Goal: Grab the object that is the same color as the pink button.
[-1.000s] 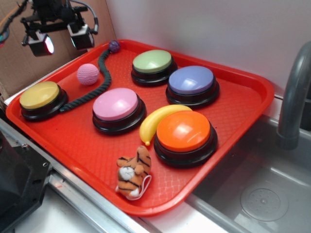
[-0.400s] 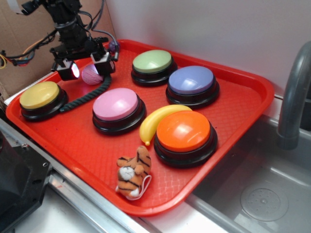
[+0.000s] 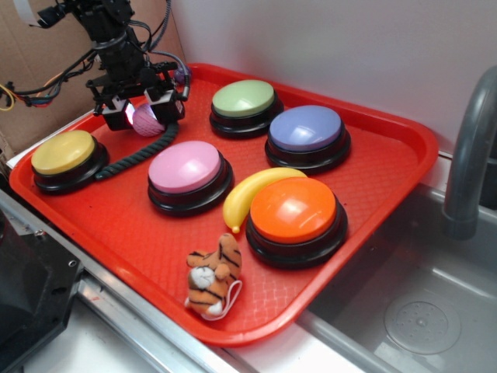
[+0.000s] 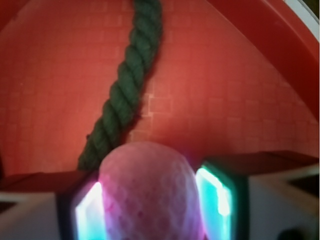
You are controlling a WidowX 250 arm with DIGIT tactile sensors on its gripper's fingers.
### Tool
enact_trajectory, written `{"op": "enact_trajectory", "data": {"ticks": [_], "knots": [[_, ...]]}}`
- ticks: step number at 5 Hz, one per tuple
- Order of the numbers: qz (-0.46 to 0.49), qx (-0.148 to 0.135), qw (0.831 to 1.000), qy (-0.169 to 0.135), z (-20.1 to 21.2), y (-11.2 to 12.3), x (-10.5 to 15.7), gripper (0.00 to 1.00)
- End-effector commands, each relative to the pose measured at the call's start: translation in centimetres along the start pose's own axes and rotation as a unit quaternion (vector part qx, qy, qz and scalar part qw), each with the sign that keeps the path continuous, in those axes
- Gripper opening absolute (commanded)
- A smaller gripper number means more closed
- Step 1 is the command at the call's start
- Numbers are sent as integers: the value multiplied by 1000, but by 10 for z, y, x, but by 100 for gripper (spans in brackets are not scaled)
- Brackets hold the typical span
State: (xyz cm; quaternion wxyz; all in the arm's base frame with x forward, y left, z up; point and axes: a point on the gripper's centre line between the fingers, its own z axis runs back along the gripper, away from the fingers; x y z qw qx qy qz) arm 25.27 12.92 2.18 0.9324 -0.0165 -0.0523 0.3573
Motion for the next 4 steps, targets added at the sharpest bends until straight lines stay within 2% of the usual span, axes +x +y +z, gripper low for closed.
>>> {"op": "enact_trajectory", "data": {"ticks": [1, 2, 3, 4], "knots": [[-11, -1, 1000, -11, 65, 15, 16, 0], [-36, 13, 999, -4, 106, 6, 18, 0], [-54, 42, 997, -30, 148, -3, 7, 0], [-61, 34, 996, -51, 179, -8, -2, 0]]}}
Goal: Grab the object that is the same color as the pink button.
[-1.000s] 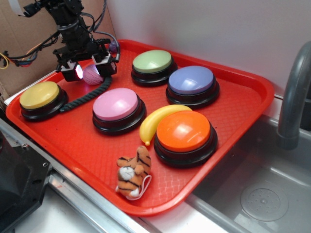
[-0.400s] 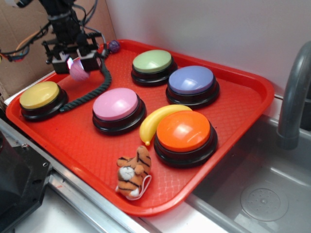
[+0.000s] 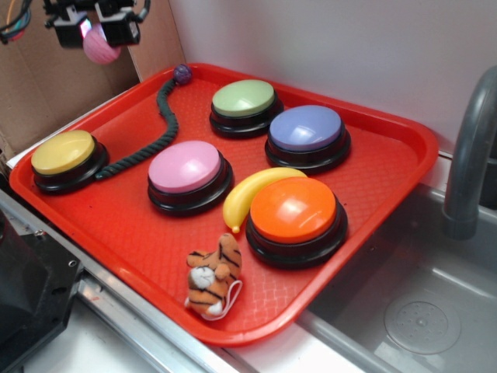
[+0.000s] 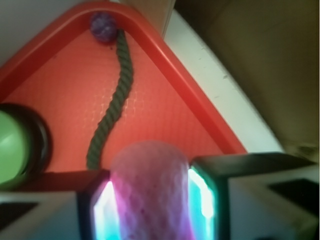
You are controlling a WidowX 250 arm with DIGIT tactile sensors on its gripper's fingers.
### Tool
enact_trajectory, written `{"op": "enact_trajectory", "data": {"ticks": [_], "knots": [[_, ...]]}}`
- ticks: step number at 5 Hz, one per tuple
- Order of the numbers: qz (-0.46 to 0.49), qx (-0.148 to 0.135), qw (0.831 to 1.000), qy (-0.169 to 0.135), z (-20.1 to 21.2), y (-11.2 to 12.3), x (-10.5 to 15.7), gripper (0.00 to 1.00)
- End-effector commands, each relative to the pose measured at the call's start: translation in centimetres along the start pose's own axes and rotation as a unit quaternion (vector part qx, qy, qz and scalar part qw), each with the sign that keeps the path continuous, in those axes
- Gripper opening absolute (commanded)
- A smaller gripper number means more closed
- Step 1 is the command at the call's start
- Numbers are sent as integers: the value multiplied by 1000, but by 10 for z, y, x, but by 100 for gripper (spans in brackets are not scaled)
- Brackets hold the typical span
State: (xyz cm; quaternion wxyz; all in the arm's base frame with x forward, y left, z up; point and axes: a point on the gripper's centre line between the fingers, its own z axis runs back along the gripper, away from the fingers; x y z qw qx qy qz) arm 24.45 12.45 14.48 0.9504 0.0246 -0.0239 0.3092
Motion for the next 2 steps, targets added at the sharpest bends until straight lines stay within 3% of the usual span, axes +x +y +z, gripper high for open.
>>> {"op": "enact_trajectory", "data": {"ticks": [1, 2], "knots": [[-8, -23, 997, -74, 63, 4, -9, 0], [41, -36, 997, -59, 58, 13, -8, 0]]}}
